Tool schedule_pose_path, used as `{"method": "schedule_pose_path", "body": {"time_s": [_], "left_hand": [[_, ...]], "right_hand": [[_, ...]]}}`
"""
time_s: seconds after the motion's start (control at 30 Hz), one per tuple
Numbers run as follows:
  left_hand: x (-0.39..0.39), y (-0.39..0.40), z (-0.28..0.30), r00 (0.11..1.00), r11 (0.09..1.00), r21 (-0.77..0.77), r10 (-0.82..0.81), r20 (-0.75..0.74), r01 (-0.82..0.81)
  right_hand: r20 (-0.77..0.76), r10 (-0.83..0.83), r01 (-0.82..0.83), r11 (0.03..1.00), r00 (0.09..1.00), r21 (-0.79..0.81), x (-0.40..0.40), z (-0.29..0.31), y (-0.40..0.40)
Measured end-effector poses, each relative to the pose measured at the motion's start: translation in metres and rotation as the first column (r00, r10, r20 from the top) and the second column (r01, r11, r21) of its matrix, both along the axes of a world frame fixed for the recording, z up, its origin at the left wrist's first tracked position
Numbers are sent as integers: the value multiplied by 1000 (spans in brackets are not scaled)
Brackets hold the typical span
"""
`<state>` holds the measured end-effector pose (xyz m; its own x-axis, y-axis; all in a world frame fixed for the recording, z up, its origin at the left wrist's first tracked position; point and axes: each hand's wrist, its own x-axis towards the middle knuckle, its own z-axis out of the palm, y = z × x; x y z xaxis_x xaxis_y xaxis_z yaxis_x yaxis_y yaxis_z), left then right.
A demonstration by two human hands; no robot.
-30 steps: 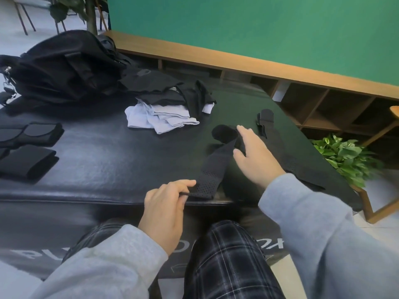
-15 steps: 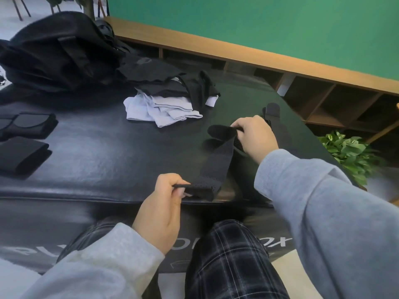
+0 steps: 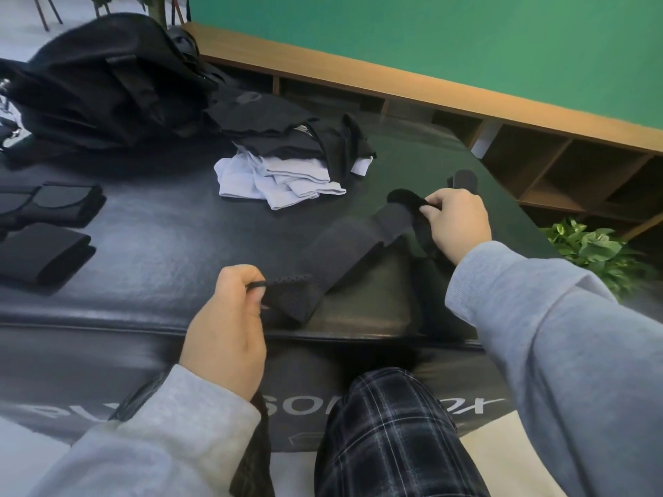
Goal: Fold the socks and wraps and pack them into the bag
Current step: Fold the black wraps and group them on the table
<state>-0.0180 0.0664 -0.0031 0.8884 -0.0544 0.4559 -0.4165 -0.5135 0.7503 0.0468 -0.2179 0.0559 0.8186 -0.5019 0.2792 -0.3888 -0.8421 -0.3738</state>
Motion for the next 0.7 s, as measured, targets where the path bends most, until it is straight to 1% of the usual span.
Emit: {"method": "schedule_pose_path", "body": {"time_s": [0.07,0.2,0.23,0.3,0.37,0.43,0.5,0.6,0.63,0.7], "left_hand": [[0,2,2,998,1000,-26,13,-60,-15],[0,1,4,996,998,-44,48,-81,-51],[0,1,3,996,998,-48,37,-86,-41],[-1,0,1,997,999,-48,7,-78,-11],[-2,-1,-1,997,999,-44,-31,-73,28],[-4,-2,-2,993,997,-42,-70,-97,66],[-5,-3,-4,984,993,-41,-119,-133,114],[-5,-6,-5,969,982,-30,-190,-161,188],[-5,-6,-5,965,979,-20,-203,-168,202],[-7,-7,-5,958,974,-4,-224,-178,227]], "right_hand": [[12,-28,28,999,1000,33,0,0,-3],[12,-62,61,997,998,47,-1,-3,-7],[18,-61,61,998,998,29,-1,-3,-6],[27,-49,50,996,998,-71,-1,-2,2],[74,-16,28,988,997,-154,-5,4,18],[151,56,-35,990,987,-136,-15,7,40],[261,167,-148,985,951,-94,-30,1,65],[453,318,-326,943,833,-62,-56,-16,97],[496,348,-376,925,795,-46,-65,-22,106],[532,374,-451,892,759,16,-81,-37,119]]}}
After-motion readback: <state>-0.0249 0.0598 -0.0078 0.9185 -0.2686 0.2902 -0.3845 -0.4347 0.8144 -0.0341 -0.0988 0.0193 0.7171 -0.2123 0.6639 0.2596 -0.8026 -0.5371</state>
